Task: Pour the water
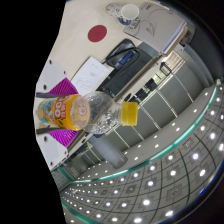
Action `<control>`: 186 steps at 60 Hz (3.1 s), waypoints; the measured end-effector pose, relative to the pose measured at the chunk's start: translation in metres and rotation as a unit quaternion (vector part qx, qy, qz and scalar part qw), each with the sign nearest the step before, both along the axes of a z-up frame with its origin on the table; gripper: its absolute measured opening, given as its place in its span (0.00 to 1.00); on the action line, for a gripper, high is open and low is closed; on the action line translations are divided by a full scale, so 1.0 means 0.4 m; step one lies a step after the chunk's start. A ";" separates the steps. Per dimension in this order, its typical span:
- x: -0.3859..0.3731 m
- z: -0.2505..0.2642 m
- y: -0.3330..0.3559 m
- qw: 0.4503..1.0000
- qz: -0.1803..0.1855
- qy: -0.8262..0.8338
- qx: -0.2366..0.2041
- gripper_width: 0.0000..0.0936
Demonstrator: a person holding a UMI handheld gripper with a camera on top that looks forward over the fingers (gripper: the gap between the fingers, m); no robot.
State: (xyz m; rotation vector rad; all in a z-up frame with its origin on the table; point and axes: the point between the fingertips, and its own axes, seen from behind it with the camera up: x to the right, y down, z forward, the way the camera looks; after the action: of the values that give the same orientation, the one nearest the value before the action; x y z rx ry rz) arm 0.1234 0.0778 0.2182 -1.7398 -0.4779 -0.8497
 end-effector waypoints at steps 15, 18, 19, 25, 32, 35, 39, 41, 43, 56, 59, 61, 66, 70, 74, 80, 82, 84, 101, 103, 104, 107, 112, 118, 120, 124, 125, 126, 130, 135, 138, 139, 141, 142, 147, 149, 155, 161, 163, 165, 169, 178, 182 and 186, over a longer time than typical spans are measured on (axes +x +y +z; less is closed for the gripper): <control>-0.354 0.046 0.128 0.959 0.065 -0.276 -0.016 0.43; -0.412 0.027 0.141 0.943 0.080 -0.321 -0.019 0.43; -0.429 0.023 0.143 0.938 0.085 -0.336 -0.019 0.43; -0.515 -0.027 0.159 0.901 0.113 -0.418 -0.024 0.43; -0.572 -0.079 0.171 0.849 0.132 -0.511 -0.034 0.43; -0.580 -0.102 0.174 0.837 0.137 -0.528 -0.047 0.43; -0.583 -0.124 0.175 0.831 0.141 -0.535 -0.059 0.43; -0.583 -0.125 0.175 0.829 0.142 -0.538 -0.061 0.43; -0.588 -0.125 0.176 0.828 0.142 -0.540 -0.060 0.43; -0.589 -0.087 0.181 0.862 0.142 -0.484 -0.057 0.44; -0.586 -0.066 0.182 0.880 0.141 -0.451 -0.054 0.44; -0.583 -0.051 0.183 0.895 0.139 -0.422 -0.051 0.44; -0.576 -0.022 0.181 0.936 0.136 -0.322 -0.050 0.44; -0.574 -0.028 0.177 0.961 0.136 -0.230 -0.064 0.44; -0.579 -0.016 0.171 0.981 0.137 -0.122 -0.064 0.44; -0.587 -0.032 0.178 0.987 0.142 0.036 -0.063 0.44; -0.588 -0.038 0.185 0.984 0.145 0.088 -0.061 0.44; -0.597 -0.056 0.191 0.978 0.148 0.136 -0.061 0.44; -0.626 -0.266 0.264 0.909 0.191 0.357 -0.096 0.44; -0.624 -0.291 0.267 0.905 0.191 0.367 -0.101 0.45; -0.618 -0.303 0.268 0.902 0.192 0.372 -0.103 0.45; -0.616 -0.336 0.270 0.897 0.189 0.386 -0.106 0.45; -0.602 -0.376 0.268 0.890 0.186 0.401 -0.109 0.47; -0.604 -0.383 0.262 0.887 0.193 0.410 -0.092 0.49; -0.604 -0.386 0.259 0.887 0.194 0.408 -0.092 0.51; -0.603 -0.388 0.256 0.888 0.197 0.403 -0.096 0.57; -0.602 -0.393 0.254 0.889 0.193 0.402 -0.103 0.61; -0.600 -0.404 0.250 0.890 0.188 0.399 -0.112 0.67; -0.579 -0.427 0.236 0.897 0.160 0.390 -0.136 0.93; -0.549 -0.402 0.204 0.900 0.135 0.392 -0.136 0.92; -0.538 -0.367 0.171 0.899 0.125 0.398 -0.133 0.92; -0.535 -0.355 0.158 0.899 0.122 0.399 -0.133 0.92; -0.530 -0.330 0.130 0.899 0.114 0.400 -0.134 0.92; -0.528 -0.317 0.113 0.900 0.110 0.400 -0.134 0.92; -0.521 -0.234 0.011 0.903 0.093 0.399 -0.133 0.92; -0.526 -0.205 -0.037 0.903 0.086 0.399 -0.133 0.92; -0.535 -0.121 -0.219 0.902 0.055 0.402 -0.145 0.92; -0.574 -0.069 -0.407 0.902 0.028 0.401 -0.159 0.92; -0.585 -0.047 -0.466 0.903 0.028 0.397 -0.160 0.92; -0.594 -0.026 -0.519 0.907 0.027 0.388 -0.159 0.92; -0.607 -0.005 -0.608 0.916 0.028 0.369 -0.153 0.92; -0.624 0.043 -0.744 0.925 0.029 0.350 -0.145 0.92; -0.624 0.048 -0.779 0.924 0.029 0.354 -0.144 0.92; -0.618 0.053 -0.809 0.928 0.027 0.345 -0.139 0.92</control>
State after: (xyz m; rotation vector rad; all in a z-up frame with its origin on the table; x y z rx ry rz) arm -0.1237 -0.2456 0.2393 -2.1289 -0.1687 -0.0893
